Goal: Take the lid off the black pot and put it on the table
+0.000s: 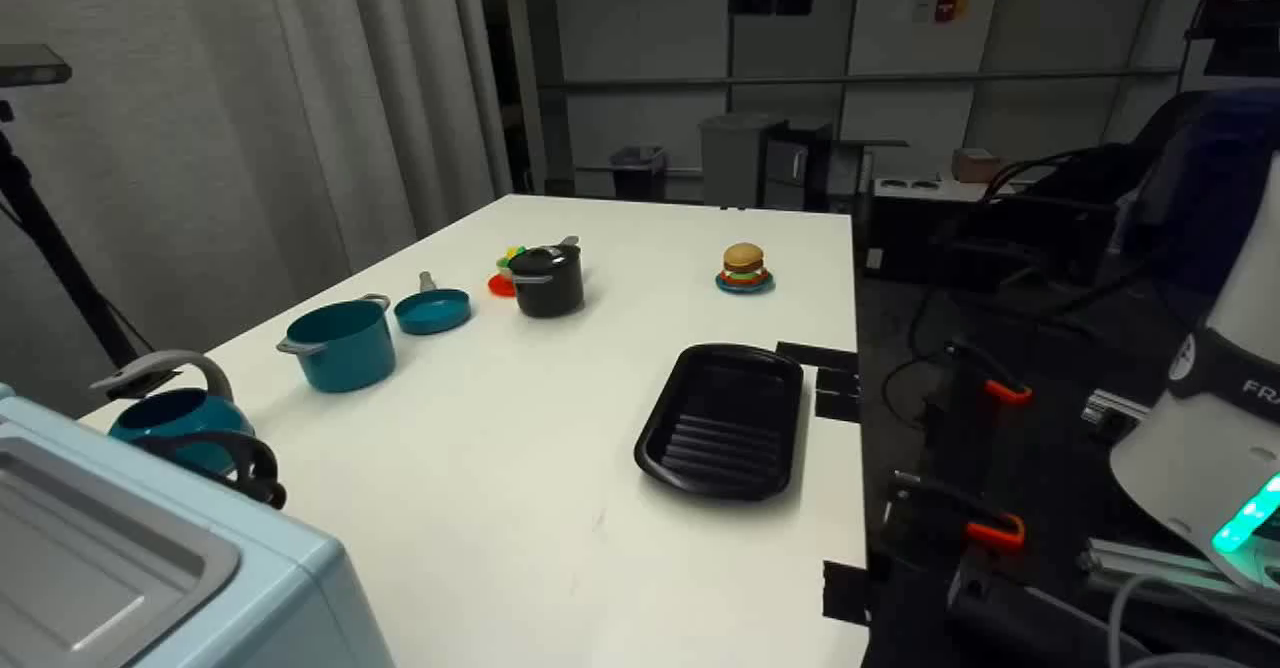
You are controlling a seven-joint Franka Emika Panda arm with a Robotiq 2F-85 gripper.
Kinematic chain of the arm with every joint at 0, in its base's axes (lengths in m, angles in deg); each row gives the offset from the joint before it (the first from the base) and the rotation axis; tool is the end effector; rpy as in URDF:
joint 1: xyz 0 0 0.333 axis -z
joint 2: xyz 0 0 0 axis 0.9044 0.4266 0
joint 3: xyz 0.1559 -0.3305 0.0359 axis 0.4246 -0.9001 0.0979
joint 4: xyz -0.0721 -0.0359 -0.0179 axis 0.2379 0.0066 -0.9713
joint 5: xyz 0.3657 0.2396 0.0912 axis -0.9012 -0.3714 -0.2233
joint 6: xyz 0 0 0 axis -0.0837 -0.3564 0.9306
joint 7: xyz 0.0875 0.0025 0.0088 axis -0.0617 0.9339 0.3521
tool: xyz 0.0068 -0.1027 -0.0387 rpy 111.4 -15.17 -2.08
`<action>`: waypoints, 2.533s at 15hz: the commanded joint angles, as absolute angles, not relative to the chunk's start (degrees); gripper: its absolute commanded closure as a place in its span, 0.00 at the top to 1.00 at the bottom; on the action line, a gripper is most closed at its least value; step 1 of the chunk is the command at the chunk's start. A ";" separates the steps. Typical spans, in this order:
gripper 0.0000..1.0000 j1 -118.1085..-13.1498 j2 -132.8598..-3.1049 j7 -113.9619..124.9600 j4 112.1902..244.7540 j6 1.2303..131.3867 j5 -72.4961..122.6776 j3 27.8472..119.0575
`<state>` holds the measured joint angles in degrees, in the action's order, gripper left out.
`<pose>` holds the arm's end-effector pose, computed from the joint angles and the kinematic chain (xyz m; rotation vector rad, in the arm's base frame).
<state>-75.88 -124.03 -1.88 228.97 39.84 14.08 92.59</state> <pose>0.3288 0.1881 0.5346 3.1195 0.2460 0.1181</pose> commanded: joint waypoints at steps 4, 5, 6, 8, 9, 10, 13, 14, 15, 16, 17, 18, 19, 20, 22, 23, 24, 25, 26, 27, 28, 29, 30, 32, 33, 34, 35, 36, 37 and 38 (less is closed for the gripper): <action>1.00 -76.05 -123.87 -1.98 228.84 39.72 14.20 92.46; 1.00 -76.05 -123.87 -1.98 228.84 39.72 14.20 92.46; 1.00 -76.05 -123.87 -1.98 228.84 39.72 14.20 92.46; 1.00 -76.05 -123.87 -1.98 228.84 39.72 14.20 92.46; 1.00 -76.05 -123.87 -1.98 228.84 39.72 14.20 92.46; 1.00 -76.05 -123.87 -1.98 228.84 39.72 14.20 92.46; 1.00 -76.05 -123.87 -1.98 228.84 39.72 14.20 92.46; 1.00 -76.05 -123.87 -1.98 228.84 39.72 14.20 92.46; 1.00 -76.05 -123.87 -1.98 228.84 39.72 14.20 92.46; 1.00 -76.05 -123.87 -1.98 228.84 39.72 14.20 92.46; 1.00 -76.05 -123.87 -1.98 228.84 39.72 14.20 92.46; 1.00 -75.94 -123.58 -1.93 228.69 40.11 14.21 92.40; 1.00 -75.75 -122.82 -1.58 228.36 40.34 14.41 92.25; 1.00 -75.49 -122.01 -1.15 227.99 40.57 14.61 91.91; 1.00 -74.69 -120.17 -0.10 227.19 41.11 15.23 90.83; 1.00 -74.39 -119.37 0.48 226.87 41.31 15.49 90.19; 1.00 -74.09 -118.41 1.10 226.50 41.54 15.77 89.46; 1.00 -73.59 -117.45 2.09 225.92 41.50 16.33 88.43; 1.00 -73.15 -116.31 3.24 225.18 41.35 16.86 87.38; 1.00 -72.72 -115.31 4.32 224.47 41.22 17.34 86.40; 1.00 -72.22 -114.27 5.37 223.61 41.18 17.85 85.42; 1.00 -71.77 -113.17 6.64 222.70 41.12 18.26 84.33; 1.00 -71.32 -112.07 7.80 221.69 41.01 18.67 83.32; 1.00 -70.61 -109.68 10.46 219.64 41.02 19.12 81.43; 1.00 -69.83 -109.02 12.59 217.99 40.00 19.62 79.85; 1.00 -69.49 -107.69 13.57 217.03 40.40 19.81 79.22; 1.00 -69.04 -106.38 14.82 215.81 40.69 20.00 78.34; 1.00 -68.72 -105.10 15.69 214.80 41.13 19.98 77.73; 1.00 -68.32 -103.85 16.58 213.73 41.45 19.89 77.07; 1.00 -67.97 -102.61 17.51 212.70 41.73 19.89 76.50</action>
<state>-69.12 -107.18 14.42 217.10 41.22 19.55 77.78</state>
